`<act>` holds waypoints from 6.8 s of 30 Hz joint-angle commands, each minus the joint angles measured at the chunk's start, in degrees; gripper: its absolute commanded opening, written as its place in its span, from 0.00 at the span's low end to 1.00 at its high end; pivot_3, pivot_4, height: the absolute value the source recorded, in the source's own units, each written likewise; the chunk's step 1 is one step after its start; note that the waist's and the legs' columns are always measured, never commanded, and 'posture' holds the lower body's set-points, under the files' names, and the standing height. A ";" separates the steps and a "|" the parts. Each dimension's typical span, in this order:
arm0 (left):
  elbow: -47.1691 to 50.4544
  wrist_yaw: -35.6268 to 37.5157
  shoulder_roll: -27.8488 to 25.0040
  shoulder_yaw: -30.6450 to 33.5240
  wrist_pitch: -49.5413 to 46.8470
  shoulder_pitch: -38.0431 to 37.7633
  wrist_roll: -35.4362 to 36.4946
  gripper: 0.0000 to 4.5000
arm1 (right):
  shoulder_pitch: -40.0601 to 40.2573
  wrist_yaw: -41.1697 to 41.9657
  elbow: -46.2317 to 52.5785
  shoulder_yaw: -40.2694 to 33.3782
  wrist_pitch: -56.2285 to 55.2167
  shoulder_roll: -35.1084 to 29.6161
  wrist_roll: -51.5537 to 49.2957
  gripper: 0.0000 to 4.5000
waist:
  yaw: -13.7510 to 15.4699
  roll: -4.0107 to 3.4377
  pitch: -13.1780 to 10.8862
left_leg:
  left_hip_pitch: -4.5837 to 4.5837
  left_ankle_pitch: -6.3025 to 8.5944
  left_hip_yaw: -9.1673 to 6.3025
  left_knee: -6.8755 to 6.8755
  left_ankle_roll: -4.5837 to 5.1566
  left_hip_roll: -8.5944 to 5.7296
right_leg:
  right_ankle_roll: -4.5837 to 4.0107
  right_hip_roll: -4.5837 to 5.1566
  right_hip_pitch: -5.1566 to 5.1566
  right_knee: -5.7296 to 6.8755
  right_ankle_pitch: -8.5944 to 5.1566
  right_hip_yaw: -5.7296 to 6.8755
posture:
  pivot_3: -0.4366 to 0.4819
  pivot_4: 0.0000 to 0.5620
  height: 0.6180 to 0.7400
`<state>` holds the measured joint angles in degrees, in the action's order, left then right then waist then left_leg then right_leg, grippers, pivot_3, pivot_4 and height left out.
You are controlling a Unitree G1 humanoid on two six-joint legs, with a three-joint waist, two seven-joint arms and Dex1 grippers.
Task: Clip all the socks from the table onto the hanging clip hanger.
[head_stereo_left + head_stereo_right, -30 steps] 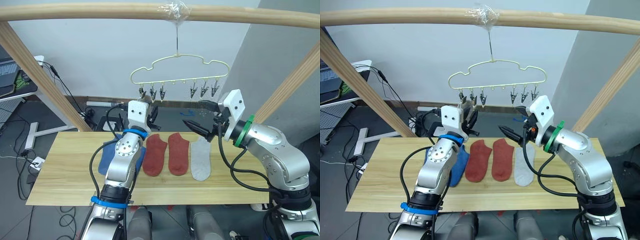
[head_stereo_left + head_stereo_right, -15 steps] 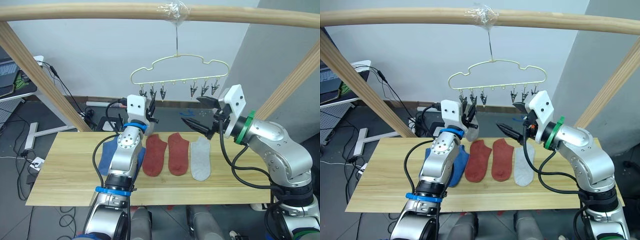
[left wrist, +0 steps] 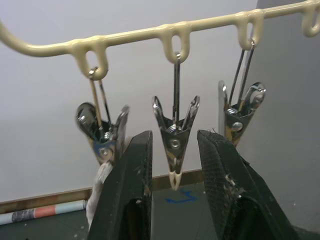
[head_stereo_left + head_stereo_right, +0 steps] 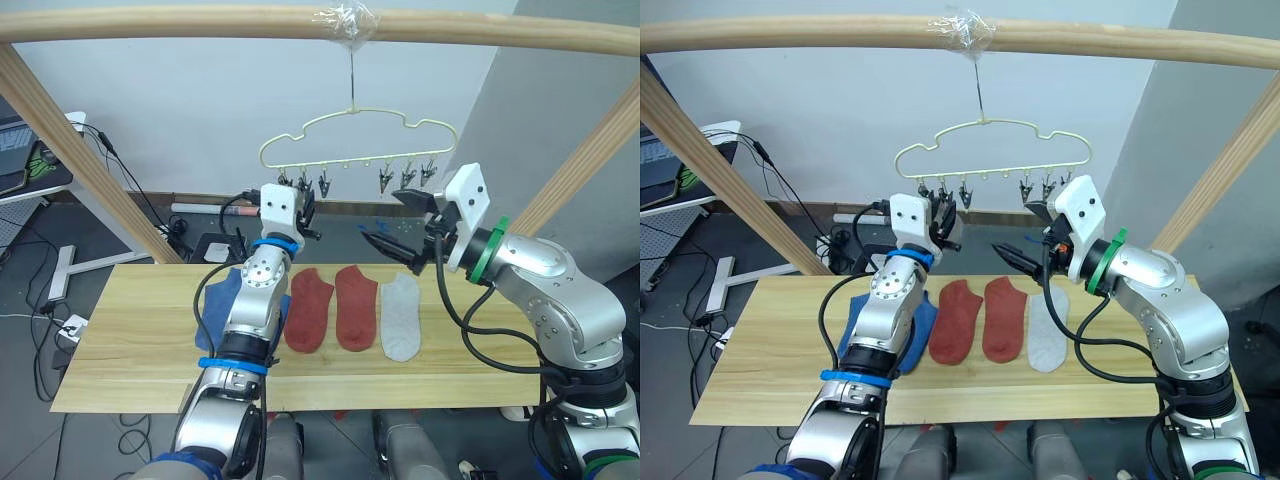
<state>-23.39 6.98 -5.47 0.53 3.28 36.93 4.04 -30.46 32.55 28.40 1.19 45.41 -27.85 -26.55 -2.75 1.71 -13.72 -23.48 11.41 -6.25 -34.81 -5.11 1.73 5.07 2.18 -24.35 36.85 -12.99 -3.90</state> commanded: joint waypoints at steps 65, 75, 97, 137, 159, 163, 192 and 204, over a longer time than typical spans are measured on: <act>10.88 4.93 -5.97 1.15 -6.45 -2.33 -1.81 0.05 | 4.49 -7.30 -47.67 13.56 -20.61 10.01 23.48 1.00 | -0.60 -0.03 -0.02 | 0.21 -0.02 -0.01 -0.04 0.01 0.01 | 0.03 -0.03 0.16 0.15 0.03 -0.03 | 0.47 0.39 1.00; 13.87 4.67 -5.48 1.03 -8.48 -4.15 -1.88 0.05 | 7.84 -6.36 -53.51 12.66 -23.72 9.85 26.70 0.62 | -0.18 -0.03 -0.01 | 0.36 -0.01 -0.01 -0.03 0.01 0.00 | 0.03 -0.02 0.30 0.13 0.03 -0.03 | 0.50 0.38 1.00; 19.62 5.67 -3.99 24.89 -58.71 1.48 44.73 0.05 | 17.15 3.30 -23.04 17.89 -59.79 -8.92 41.51 0.01 | -0.98 -0.03 0.02 | 0.50 -0.02 0.04 -0.07 0.01 0.00 | 0.12 -0.03 0.38 0.15 0.05 -0.08 | 0.49 0.35 1.00; 15.23 -18.21 -7.54 29.47 -67.44 0.89 89.56 0.05 | 10.10 -8.22 -13.85 13.04 -70.07 3.28 42.93 0.01 | 0.51 0.01 0.01 | 0.46 -0.02 0.01 -0.06 -0.03 0.00 | 0.06 -0.01 0.38 0.12 0.05 -0.08 | 0.47 0.38 1.00; 15.01 -17.59 -10.54 25.93 -63.82 -0.05 93.53 0.05 | 10.10 -8.11 -15.62 13.19 -69.58 5.08 43.26 0.01 | 0.68 0.01 0.01 | 0.45 -0.02 0.01 -0.05 -0.02 0.00 | -0.01 -0.01 0.37 0.11 0.02 -0.08 | 0.47 0.39 1.00; 15.13 -17.39 -10.51 25.21 -63.44 -0.07 93.50 0.05 | 10.34 -8.30 -15.96 13.25 -69.48 5.21 43.33 0.01 | 0.75 0.01 0.01 | 0.45 -0.02 0.01 -0.05 -0.02 0.00 | -0.06 -0.01 0.37 0.11 -0.01 -0.08 | 0.47 0.39 1.00; 15.85 -17.53 -11.93 23.25 -62.16 -0.43 96.97 0.05 | 8.96 -9.91 -18.39 14.20 -69.42 7.60 44.51 0.01 | 0.78 0.04 -0.04 | 0.43 -0.02 0.01 -0.02 -0.02 0.00 | -0.31 -0.01 0.34 0.09 -0.16 -0.08 | 0.47 0.42 1.00; 17.61 -15.64 -12.53 22.99 -62.09 -0.96 96.34 0.05 | 7.68 -10.02 -20.67 14.96 -69.90 8.84 45.53 0.01 | 0.78 0.17 -0.15 | 0.41 -0.02 0.01 0.00 -0.02 0.00 | -0.32 -0.01 0.31 0.07 -0.17 -0.08 | 0.48 0.42 1.00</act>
<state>-8.67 -10.39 -17.43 23.83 -59.19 35.87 99.08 -21.89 23.40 6.52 16.10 -23.36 -19.33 19.09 -1.97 1.89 -13.87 -23.07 11.39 -6.23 -34.80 -5.13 1.73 4.74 2.17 -24.04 36.91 -13.17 -3.98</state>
